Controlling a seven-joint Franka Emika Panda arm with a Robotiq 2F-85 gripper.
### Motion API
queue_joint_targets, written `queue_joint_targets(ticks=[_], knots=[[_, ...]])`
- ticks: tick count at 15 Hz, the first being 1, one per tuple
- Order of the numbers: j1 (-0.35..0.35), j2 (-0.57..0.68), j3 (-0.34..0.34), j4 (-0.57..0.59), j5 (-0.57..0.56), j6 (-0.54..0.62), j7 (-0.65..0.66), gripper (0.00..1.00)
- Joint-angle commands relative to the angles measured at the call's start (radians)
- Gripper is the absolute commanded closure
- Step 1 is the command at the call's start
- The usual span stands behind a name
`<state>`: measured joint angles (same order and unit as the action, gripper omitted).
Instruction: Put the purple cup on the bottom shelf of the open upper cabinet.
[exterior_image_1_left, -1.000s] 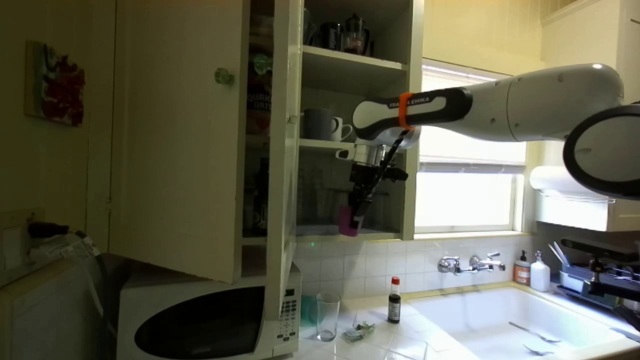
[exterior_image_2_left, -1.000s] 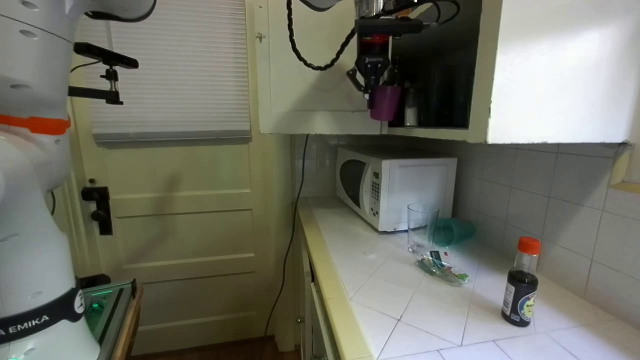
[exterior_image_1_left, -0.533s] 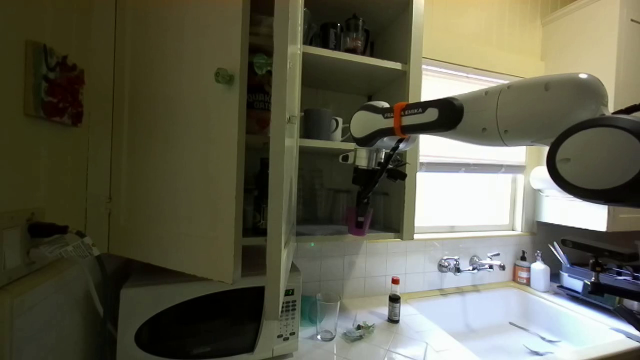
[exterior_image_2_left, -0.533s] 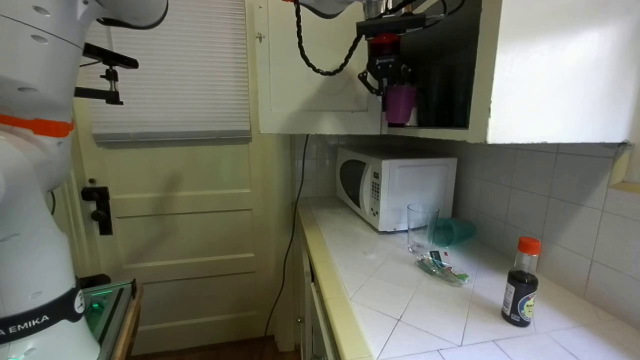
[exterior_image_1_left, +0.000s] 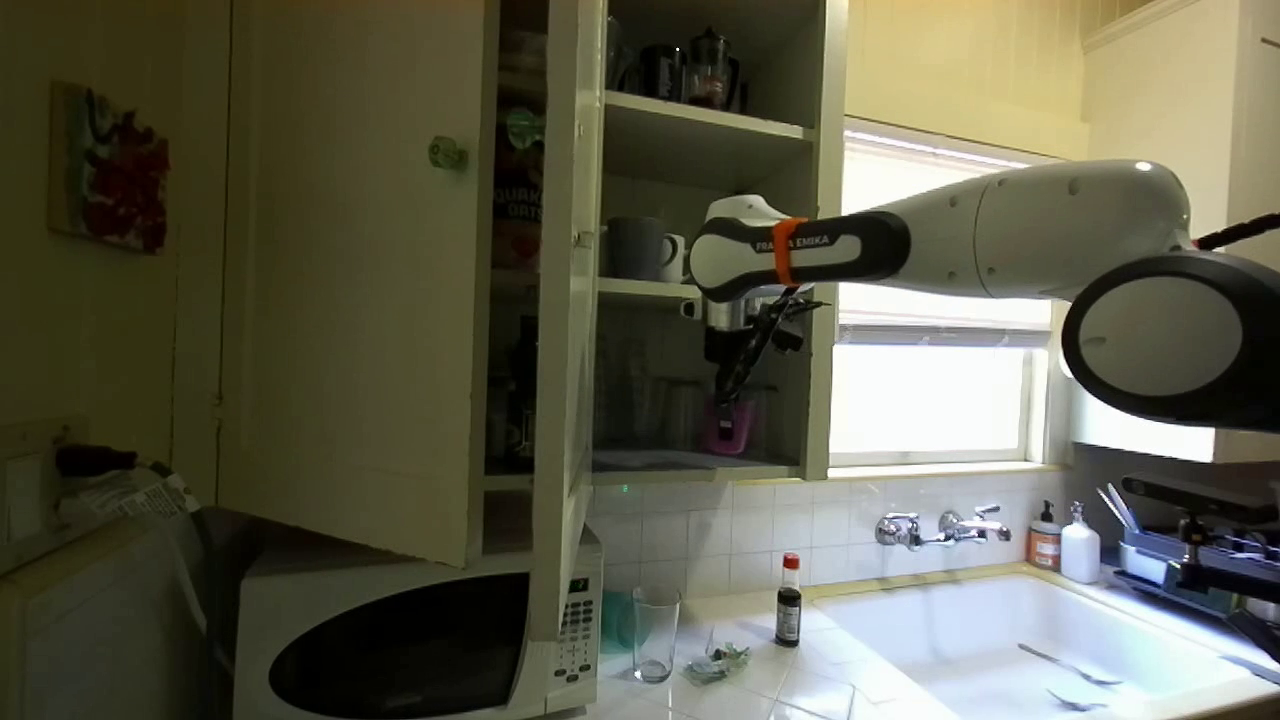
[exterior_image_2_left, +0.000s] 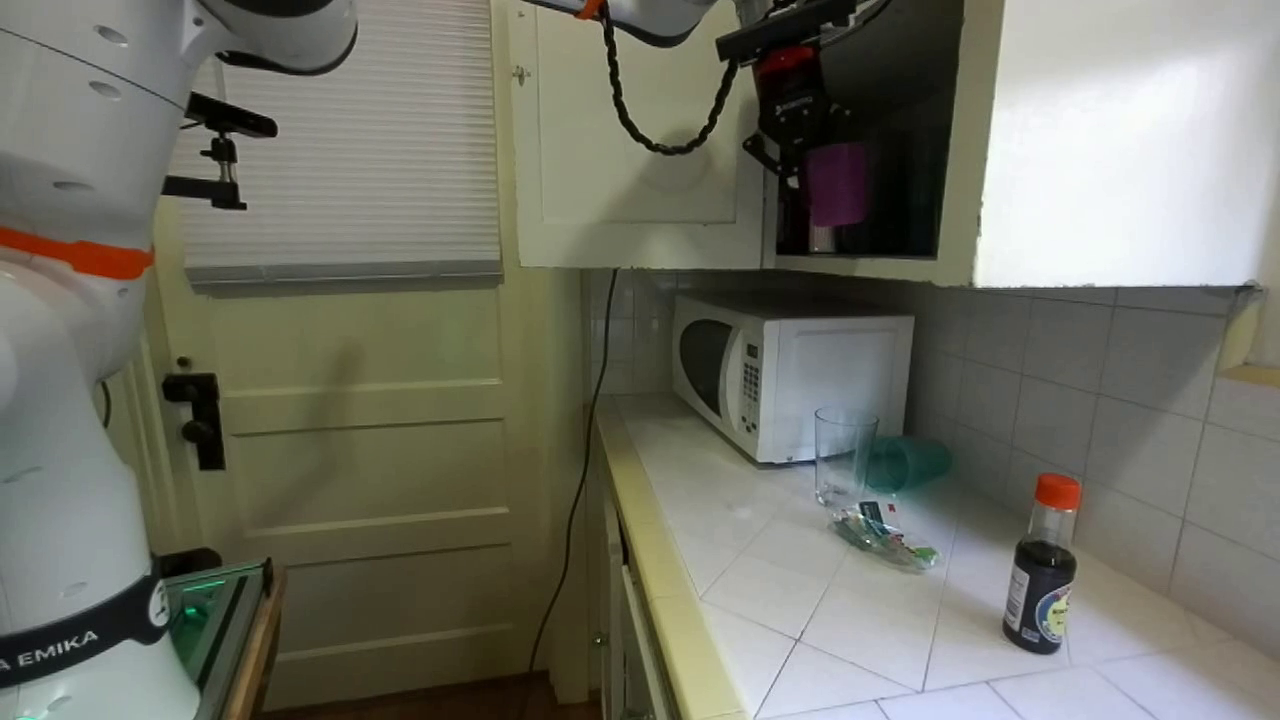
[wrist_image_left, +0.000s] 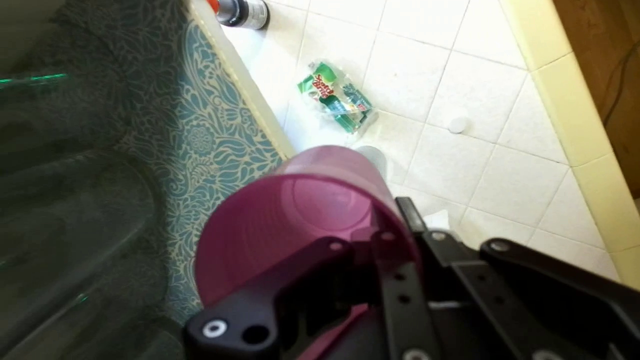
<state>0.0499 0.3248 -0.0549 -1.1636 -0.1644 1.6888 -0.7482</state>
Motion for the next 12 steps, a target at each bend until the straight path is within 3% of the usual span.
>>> queue_joint_targets(ticks=[1,4,12], knots=[[0.015,0.059,-0.01,0.073,-0.05,0.046,0.048,0.99],[0.008,0.084,-0.007,0.084,-0.049,0.158,0.054,0.99],[0.004,0.077,0.007,0.04,-0.024,0.246,0.077,0.99]])
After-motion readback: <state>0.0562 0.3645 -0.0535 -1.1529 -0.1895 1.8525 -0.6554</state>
